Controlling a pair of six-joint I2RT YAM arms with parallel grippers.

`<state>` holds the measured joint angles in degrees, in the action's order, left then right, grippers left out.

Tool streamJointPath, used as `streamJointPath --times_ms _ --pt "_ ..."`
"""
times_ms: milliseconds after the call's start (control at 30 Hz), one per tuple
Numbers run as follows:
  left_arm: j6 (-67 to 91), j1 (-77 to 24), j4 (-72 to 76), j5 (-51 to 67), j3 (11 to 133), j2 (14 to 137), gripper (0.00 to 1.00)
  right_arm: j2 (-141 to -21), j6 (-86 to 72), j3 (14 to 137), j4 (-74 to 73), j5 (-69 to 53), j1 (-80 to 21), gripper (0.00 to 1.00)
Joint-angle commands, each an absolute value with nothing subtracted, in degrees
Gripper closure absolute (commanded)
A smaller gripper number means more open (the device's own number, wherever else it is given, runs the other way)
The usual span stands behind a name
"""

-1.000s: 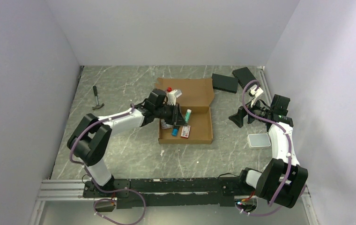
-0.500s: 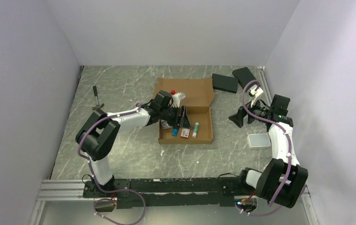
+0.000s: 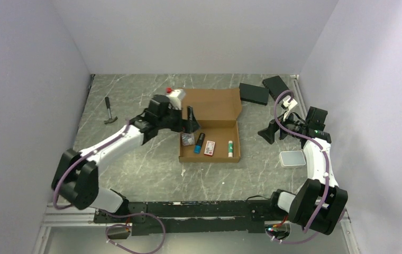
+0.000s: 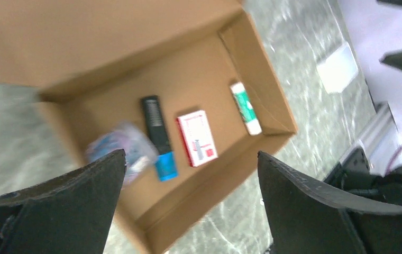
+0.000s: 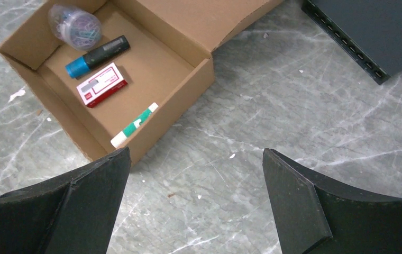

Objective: Fold the paper box

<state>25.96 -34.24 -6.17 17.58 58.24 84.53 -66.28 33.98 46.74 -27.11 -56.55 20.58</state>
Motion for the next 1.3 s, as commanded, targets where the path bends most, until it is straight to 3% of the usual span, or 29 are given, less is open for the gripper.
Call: streamJointPath --times_ms 0,167,400,633,767,933,1267 --pt "26.4 -26.4 -5.8 13.6 54.2 77.2 0.01 -66.2 32.4 47.3 -25.3 -61.1 20.4 0.0" --pt "29.5 -17.0 -5.0 17.0 53.1 74.7 0.0 -66.8 23.3 46.2 -18.1 -62.2 19.8 0.0" --pt "41.8 -3.4 6.6 37.2 56.6 85.0 0.01 -72.2 1.1 47.6 -1.7 -48.7 12.8 0.0" --pt "49.9 -1.2 8.2 42.6 66.5 101.3 0.01 -85.3 -17.6 61.4 -1.5 -25.2 1.7 0.0" --pt "50.3 -1.2 2.6 40.8 73.3 109.1 0.1 -95.4 -22.9 70.7 -4.5 -18.6 -1.6 0.01" --pt "51.6 -1.3 -3.2 42.0 80.9 116.9 0.23 -106.0 -27.9 79.0 -9.4 -16.5 -1.9 0.09" --pt "50.8 -2.7 -13.5 38.3 89.6 123.7 0.29 -115.7 -28.7 85.7 -12.1 -18.0 -3.3 0.3"
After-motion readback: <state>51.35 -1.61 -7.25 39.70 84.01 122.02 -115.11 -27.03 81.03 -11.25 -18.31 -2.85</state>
